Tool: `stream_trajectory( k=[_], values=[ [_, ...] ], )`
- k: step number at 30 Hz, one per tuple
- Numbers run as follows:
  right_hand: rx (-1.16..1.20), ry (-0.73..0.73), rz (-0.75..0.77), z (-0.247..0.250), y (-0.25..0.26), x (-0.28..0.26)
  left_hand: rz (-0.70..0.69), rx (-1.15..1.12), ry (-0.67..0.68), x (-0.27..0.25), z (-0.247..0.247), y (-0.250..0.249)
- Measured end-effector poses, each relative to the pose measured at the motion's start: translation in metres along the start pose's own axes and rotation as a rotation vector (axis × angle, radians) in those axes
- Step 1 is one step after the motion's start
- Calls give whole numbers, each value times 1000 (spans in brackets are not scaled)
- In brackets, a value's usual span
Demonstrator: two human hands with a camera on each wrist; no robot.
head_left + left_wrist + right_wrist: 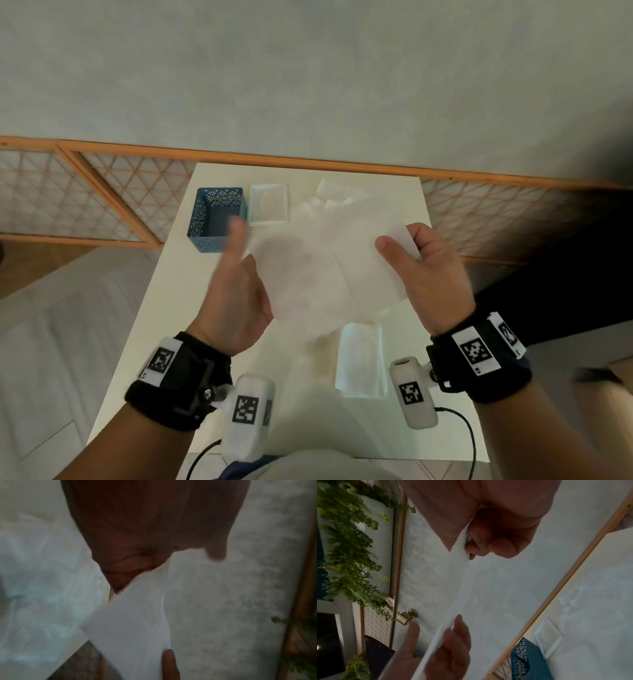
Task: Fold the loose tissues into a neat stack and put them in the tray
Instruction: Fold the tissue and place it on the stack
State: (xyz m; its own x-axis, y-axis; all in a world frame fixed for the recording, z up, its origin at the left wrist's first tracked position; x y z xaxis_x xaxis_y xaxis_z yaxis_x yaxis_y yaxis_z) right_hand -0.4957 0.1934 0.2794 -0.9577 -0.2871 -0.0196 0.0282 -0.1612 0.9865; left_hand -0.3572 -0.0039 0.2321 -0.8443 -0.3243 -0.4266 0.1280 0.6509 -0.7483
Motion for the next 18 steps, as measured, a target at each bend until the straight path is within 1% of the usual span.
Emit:
stream_trajectory(
  k=[2, 4, 6, 9, 12, 15, 18],
  values=[
    [-29, -20, 9, 4, 2, -1, -141, 193, -100, -1, 6, -5],
    [-54, -17, 32, 5, 7, -4, -238, 285, -170, -5, 6, -11],
    [-67, 2, 60, 3, 12, -8, -277, 305, -240, -8, 8, -14],
    [-54, 60, 74, -7, 16, -19, -269, 316, -290, -11, 8, -15],
    [-29, 126, 99, -21, 18, -33, -288, 356, -299, -16, 0, -16],
    [-29, 191, 109, -33, 18, -46, -311, 371, -271, -22, -13, -16],
    [-106, 256, 138, -46, 16, -56, -315, 364, -232, -25, -25, -11]
  ],
)
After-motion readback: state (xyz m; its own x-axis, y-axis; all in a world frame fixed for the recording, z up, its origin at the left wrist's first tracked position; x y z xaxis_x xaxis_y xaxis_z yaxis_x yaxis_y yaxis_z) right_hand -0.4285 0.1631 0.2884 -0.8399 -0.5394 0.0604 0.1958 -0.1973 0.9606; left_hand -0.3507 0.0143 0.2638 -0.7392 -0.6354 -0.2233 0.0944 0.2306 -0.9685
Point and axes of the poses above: each hand's wrist, its own x-axis towards the middle knuckle, its own z-axis out of the back of the hand, y = z × x, the point moved 9 cm from there along x, towards the middle knuckle, and after that the axes turned 7 degrees about -y, right-handed, at the moved point
